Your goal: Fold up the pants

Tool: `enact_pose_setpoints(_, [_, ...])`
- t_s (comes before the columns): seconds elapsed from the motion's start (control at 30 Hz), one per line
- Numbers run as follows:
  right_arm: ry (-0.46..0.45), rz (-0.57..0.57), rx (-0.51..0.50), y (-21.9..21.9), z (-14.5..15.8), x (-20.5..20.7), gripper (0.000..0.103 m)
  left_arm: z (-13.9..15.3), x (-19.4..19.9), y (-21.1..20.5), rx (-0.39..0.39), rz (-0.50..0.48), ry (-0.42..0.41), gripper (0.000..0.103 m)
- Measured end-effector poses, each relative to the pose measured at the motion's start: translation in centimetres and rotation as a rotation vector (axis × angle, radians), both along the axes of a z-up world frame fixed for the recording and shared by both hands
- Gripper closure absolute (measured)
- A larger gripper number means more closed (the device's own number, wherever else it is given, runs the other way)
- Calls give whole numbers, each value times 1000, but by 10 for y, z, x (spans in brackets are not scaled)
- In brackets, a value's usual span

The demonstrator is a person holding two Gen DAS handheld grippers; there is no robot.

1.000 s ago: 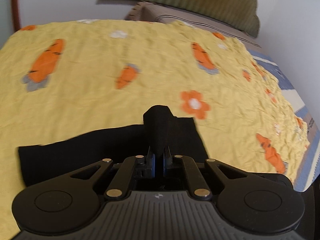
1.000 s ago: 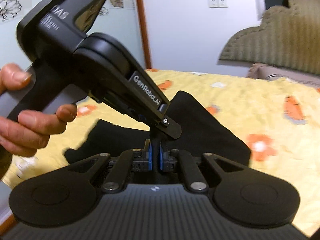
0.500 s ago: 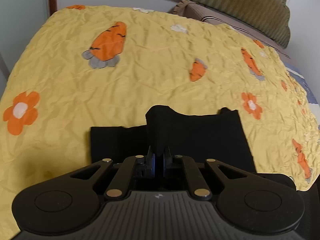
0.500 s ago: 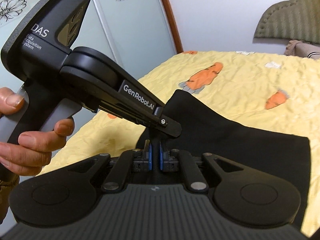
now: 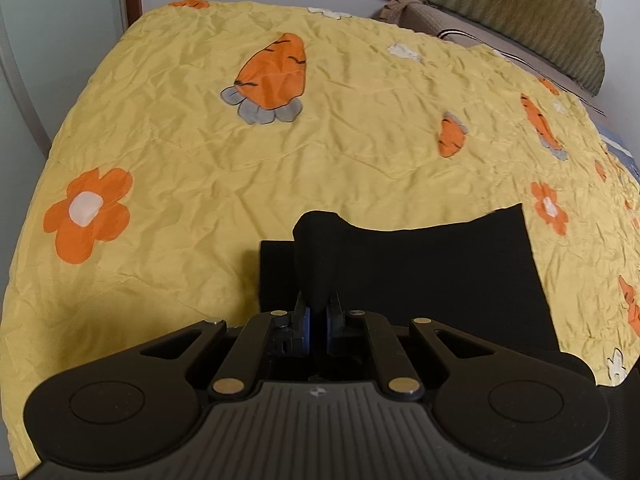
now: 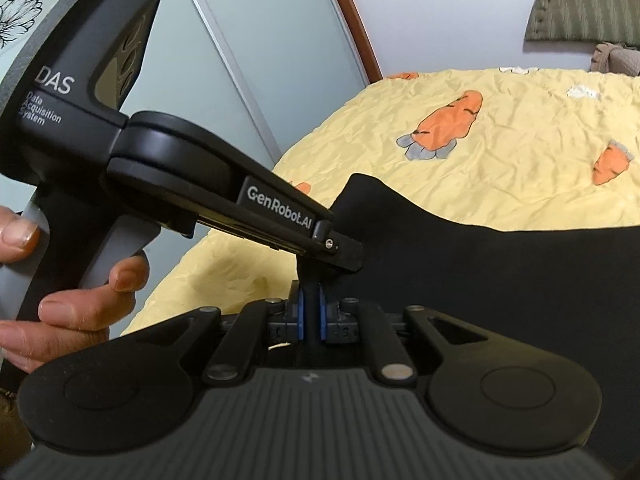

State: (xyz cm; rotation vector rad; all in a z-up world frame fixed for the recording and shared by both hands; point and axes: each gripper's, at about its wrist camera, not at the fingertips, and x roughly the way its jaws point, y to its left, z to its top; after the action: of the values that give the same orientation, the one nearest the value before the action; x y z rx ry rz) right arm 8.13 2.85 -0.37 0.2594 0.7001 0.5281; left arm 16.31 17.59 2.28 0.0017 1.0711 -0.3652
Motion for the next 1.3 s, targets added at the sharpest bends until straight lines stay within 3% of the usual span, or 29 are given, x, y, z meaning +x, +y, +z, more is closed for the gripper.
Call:
enact_pose_setpoints(0.1, [0,-7,-21,13,-8,10,92,-10,6,5,12,5,-1,87])
enact_pose_setpoints(0.23, [34,29,-44,24,-15,9,59,-12,7,20,40,54,-41,78])
enact_pose_setpoints(0.33, [10,91,39,9,-3,-8,59,-4,3,32,117,114,-123,78])
enact_pose_setpoints(0.4, [-42,56,50,-9,8,-22,58,2,1,35,165,141,-165,77])
enact_pose_setpoints(0.6, [-94,-48,-41,-34,11,-30,57,15,-11,29,42,138,-177,77])
enact_pose_setpoints(0.8, [-46,143,74,-14,2,-37,57,10,-17,11,-62,58,-133,77])
enact_pose_setpoints(0.9, [44,230,84,3,-19,-24,58,-6,-3,0,-34,31,-81,77])
enact_pose_setpoints(0.97, [82,198,32,13,-37,-11,59,-17,5,1,9,62,-54,77])
enact_pose_setpoints(1.1, [70,173,78,5,-27,-22,58,-7,-1,10,-50,46,-140,77])
enact_pose_setpoints(1.17, [12,210,48,5,-19,-29,45,-7,3,6,-61,51,-153,77])
enact_pose_setpoints(1.23, [30,208,16,11,-24,-25,30,-20,17,-5,-28,64,-116,71])
enact_pose_setpoints(1.3, [45,207,-29,19,-37,-20,30,-32,22,-12,27,96,-101,71])
